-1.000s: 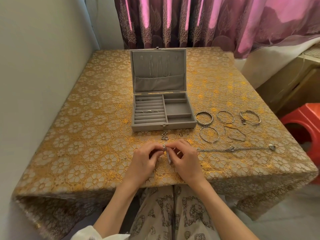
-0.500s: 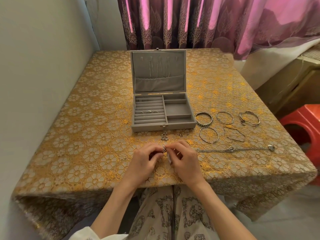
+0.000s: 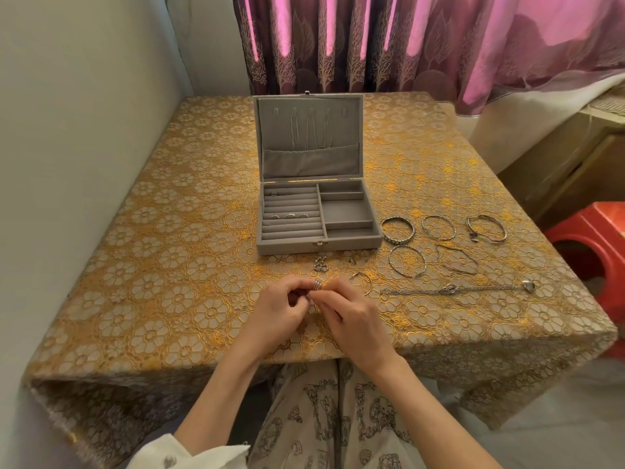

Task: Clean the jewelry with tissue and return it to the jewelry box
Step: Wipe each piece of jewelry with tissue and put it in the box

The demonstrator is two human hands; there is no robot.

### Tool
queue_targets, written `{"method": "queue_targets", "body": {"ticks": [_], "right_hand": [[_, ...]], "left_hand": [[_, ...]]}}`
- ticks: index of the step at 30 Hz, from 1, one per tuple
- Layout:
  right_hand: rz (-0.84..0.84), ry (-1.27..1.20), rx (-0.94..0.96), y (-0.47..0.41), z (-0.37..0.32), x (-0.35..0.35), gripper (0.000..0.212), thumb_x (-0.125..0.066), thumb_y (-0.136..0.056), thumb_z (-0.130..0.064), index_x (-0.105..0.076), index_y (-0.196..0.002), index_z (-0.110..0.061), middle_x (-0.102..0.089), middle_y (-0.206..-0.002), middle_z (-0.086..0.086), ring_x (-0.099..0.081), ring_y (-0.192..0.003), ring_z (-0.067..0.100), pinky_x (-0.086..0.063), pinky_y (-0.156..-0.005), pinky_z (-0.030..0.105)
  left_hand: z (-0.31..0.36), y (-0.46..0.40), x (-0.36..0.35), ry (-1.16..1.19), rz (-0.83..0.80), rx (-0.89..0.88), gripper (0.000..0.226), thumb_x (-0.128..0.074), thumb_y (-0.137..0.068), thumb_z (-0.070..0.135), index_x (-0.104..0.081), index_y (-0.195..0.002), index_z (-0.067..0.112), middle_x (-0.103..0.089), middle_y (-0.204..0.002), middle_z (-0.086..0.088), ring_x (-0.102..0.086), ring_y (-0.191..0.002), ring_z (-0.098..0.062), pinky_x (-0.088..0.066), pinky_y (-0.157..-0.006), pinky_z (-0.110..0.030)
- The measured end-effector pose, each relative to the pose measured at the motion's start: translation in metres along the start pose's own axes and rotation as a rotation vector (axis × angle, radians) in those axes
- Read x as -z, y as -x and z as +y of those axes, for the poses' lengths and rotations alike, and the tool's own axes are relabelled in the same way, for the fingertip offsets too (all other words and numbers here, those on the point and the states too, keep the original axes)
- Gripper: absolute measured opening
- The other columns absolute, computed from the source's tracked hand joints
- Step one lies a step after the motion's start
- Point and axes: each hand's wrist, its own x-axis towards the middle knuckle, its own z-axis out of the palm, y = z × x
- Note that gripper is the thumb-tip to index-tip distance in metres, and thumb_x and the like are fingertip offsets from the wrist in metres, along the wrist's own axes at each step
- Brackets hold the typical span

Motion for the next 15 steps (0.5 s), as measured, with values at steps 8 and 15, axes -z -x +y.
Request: {"method": "queue_targets", "body": {"ticks": [8, 15], "right_hand": [[0.059, -0.039, -0.058, -0.0012, -0.0005, -0.0004, 0.02, -0.052, -0.09, -0.016, -0.068, -0.095, -0.004, -0.061, -0.089, 0.006, -0.057, -0.075, 0.008, -0.05, -0.064, 0.016], [0.01, 0.019, -0.058, -0.0012, -0.0022, -0.0011, 0.022, -0.05, -0.089, -0.018, -0.067, -0.092, -0.005, -0.06, -0.088, 0.004, -0.054, -0.074, 0.007, -0.048, -0.065, 0.014]], "left_hand": [[0.0031, 0.0011, 0.0007, 0.038, -0.011, 0.025, 0.033, -0.048, -0.086, -0.005, -0.065, -0.108, 0.011, -0.06, -0.084, 0.01, -0.058, -0.072, -0.003, -0.046, -0.065, -0.012], [0.0018, 0.0015, 0.0021, 0.101, -0.006, 0.046, 0.03, -0.049, -0.087, -0.003, -0.068, -0.106, 0.011, -0.066, -0.096, 0.005, -0.061, -0.084, -0.003, -0.051, -0.075, -0.019]]}}
